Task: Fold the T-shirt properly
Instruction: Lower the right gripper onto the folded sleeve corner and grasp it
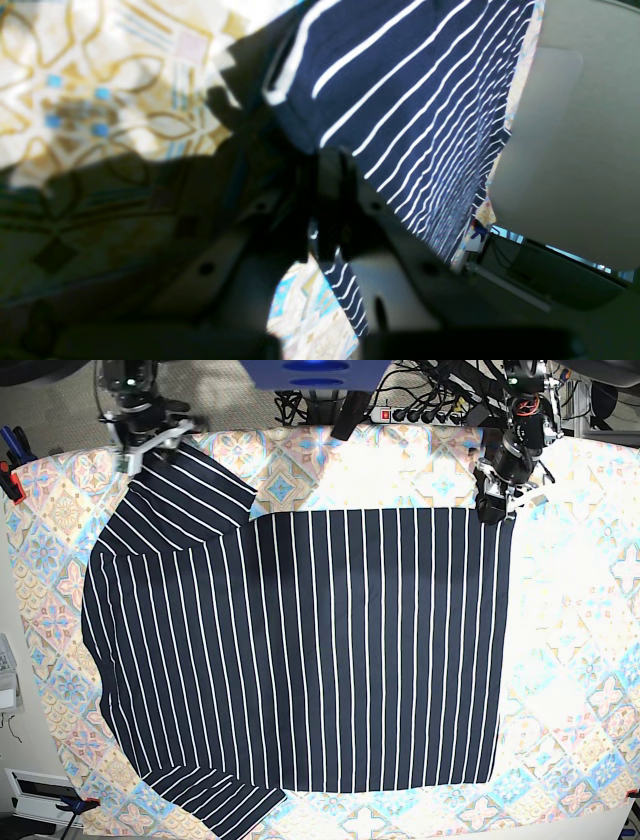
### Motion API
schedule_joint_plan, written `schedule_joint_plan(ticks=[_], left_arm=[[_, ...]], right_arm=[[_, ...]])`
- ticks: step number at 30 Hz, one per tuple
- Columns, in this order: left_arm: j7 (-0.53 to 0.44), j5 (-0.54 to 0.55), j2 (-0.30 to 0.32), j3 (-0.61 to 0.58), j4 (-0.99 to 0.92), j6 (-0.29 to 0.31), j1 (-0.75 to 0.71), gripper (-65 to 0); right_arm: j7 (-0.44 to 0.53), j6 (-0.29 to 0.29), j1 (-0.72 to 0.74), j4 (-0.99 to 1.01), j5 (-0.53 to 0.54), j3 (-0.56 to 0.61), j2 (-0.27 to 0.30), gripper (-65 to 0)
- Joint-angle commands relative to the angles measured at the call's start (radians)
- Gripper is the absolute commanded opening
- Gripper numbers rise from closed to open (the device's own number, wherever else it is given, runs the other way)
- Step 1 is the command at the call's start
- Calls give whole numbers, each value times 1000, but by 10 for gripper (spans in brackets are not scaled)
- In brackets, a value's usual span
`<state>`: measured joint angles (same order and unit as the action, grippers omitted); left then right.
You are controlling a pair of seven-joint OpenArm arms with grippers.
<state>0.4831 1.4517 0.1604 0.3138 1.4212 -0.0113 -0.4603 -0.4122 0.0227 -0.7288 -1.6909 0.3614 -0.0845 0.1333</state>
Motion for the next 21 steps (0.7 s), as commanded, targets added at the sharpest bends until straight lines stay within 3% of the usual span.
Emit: schedule_joint_plan(ticks=[1,14,18,21], left_arm=[[-1,8,9,5,13,14,1,-650],[-1,8,9,5,13,14,-2,-650],[1,8,9,5,13,14,-2,-650],[1,8,9,5,13,14,-4,-650]], right_arm=[[17,-5,2,-7,3,7,9,-414],[17,-5,27,8,3,35,9,-465],[19,-5,21,-10,1,-2,9,-458],[17,-5,4,-22,1,-51,9,-409]])
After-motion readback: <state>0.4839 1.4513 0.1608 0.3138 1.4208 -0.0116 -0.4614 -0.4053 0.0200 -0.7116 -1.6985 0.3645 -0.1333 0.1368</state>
